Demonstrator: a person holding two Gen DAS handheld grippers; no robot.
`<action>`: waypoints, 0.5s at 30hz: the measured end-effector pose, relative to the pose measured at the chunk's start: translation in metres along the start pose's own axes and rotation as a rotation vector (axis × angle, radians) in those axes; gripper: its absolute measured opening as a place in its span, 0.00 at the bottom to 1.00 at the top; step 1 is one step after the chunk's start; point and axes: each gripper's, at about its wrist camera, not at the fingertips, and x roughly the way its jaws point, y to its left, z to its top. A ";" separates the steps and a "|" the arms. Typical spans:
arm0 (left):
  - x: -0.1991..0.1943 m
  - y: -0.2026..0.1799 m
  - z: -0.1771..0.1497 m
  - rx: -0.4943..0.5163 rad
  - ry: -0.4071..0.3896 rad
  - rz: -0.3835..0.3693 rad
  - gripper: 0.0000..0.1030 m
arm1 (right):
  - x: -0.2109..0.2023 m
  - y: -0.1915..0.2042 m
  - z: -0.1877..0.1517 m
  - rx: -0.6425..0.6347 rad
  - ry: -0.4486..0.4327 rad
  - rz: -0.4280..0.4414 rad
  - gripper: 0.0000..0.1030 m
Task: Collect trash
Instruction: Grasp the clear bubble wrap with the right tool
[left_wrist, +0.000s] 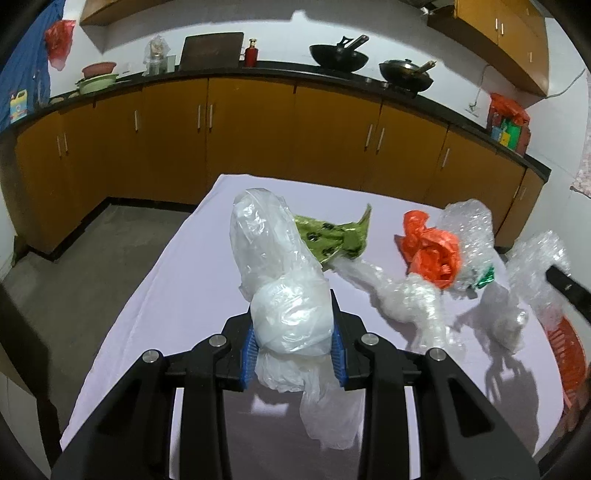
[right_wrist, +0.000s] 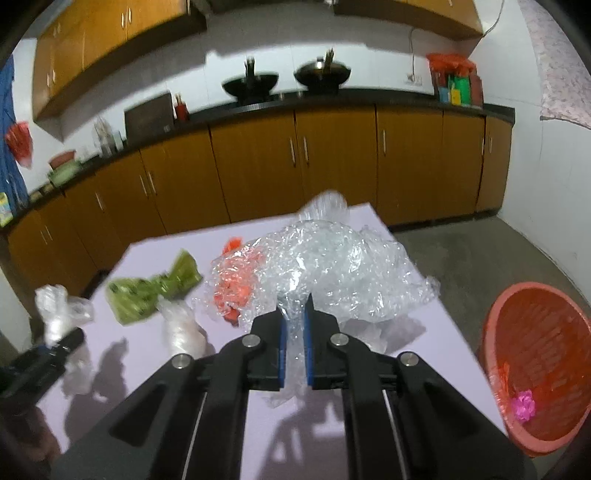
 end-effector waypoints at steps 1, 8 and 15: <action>-0.002 -0.002 0.000 0.001 -0.004 -0.004 0.32 | -0.009 -0.003 0.002 0.006 -0.018 0.010 0.09; -0.020 -0.018 0.006 0.032 -0.048 -0.047 0.32 | -0.057 -0.021 0.015 -0.015 -0.119 -0.040 0.09; -0.036 -0.050 0.007 0.086 -0.091 -0.112 0.32 | -0.082 -0.054 0.007 -0.009 -0.142 -0.125 0.09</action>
